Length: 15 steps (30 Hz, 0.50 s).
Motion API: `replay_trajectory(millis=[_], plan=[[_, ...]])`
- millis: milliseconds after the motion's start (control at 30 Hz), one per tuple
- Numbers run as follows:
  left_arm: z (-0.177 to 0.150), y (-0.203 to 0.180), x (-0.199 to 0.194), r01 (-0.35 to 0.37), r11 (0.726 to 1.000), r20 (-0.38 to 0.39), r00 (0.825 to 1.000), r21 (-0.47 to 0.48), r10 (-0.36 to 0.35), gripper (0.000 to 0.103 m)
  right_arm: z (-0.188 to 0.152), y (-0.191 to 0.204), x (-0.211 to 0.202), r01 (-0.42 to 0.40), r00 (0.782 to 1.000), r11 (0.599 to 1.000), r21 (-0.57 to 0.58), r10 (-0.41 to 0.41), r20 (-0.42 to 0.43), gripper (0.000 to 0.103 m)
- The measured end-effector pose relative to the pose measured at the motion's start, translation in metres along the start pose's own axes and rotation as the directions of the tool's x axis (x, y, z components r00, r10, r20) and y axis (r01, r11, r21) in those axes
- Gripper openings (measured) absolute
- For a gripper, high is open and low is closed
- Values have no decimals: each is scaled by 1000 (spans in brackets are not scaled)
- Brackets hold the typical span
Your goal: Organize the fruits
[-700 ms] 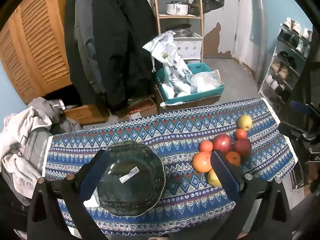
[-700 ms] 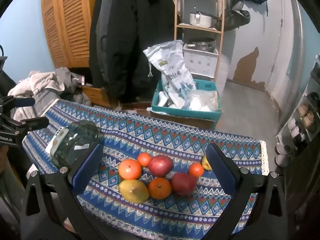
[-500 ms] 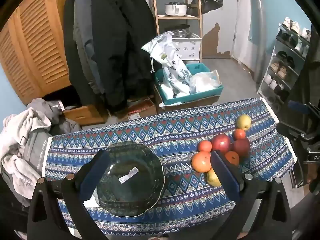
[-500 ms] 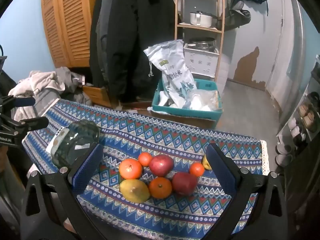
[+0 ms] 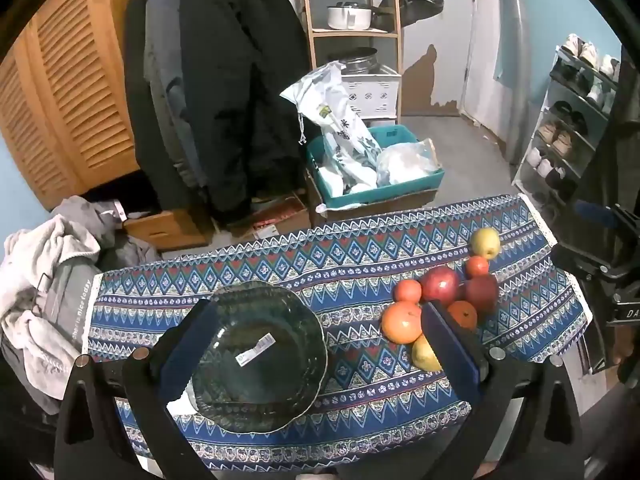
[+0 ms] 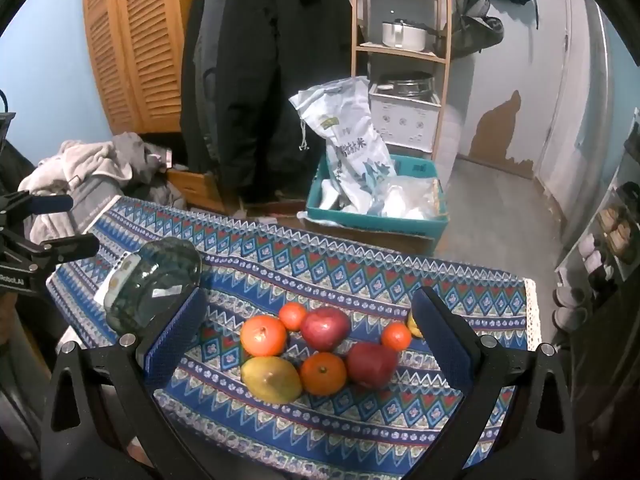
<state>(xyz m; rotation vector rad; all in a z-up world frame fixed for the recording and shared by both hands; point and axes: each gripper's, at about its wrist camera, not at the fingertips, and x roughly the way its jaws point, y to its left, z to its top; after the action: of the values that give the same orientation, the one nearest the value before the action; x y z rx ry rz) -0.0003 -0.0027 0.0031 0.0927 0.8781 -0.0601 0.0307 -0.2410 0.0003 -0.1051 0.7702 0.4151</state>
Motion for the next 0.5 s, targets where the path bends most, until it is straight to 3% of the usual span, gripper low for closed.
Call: replay_trajectory(millis=[500], plan=[[-1,-3,1,7,1000,-2,1000,18,-7,102,2,-1,-1,-3,1000,1000,3,3,-4,101]])
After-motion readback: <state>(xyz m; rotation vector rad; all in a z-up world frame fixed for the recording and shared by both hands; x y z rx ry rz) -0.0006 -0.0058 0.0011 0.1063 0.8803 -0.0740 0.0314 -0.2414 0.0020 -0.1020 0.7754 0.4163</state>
